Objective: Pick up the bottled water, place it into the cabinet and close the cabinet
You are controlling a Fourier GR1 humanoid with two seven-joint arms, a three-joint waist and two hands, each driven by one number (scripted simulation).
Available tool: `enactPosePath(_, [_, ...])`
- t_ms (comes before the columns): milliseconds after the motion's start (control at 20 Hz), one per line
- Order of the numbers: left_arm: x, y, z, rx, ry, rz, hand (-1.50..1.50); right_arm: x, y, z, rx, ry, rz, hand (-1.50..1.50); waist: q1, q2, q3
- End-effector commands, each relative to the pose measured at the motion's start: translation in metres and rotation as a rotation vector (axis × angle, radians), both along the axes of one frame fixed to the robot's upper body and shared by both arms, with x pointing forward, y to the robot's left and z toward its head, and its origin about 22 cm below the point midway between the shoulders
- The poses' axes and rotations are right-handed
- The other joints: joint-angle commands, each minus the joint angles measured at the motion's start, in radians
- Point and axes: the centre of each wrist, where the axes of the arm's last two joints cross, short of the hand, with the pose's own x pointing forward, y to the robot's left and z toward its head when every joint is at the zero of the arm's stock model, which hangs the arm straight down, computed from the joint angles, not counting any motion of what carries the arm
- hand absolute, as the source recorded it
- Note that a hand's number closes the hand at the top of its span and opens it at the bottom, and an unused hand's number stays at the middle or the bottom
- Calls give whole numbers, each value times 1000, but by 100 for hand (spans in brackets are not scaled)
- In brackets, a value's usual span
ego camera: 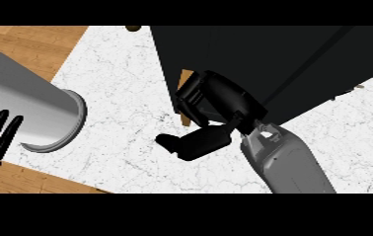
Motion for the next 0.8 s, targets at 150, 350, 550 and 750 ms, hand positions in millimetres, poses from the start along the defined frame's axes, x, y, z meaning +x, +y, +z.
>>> enactPosePath(150, [-1,1,-3,-16,-2,14,-150,57,27,30,63,-3,-240,150,-16,5,5])
enactPosePath(350, [2,9,3,-3,-20,16,-150,72,31,30,123,30,-326,150,-32,3,7])
enactPosePath(550, [-7,9,-6,-25,-3,18,-150,78,28,31,214,79,-400,-150,-22,4,7])
enactPosePath(750, [-6,10,-4,-20,-3,13,-150,83,36,28,220,103,-409,-150,-34,6,7])
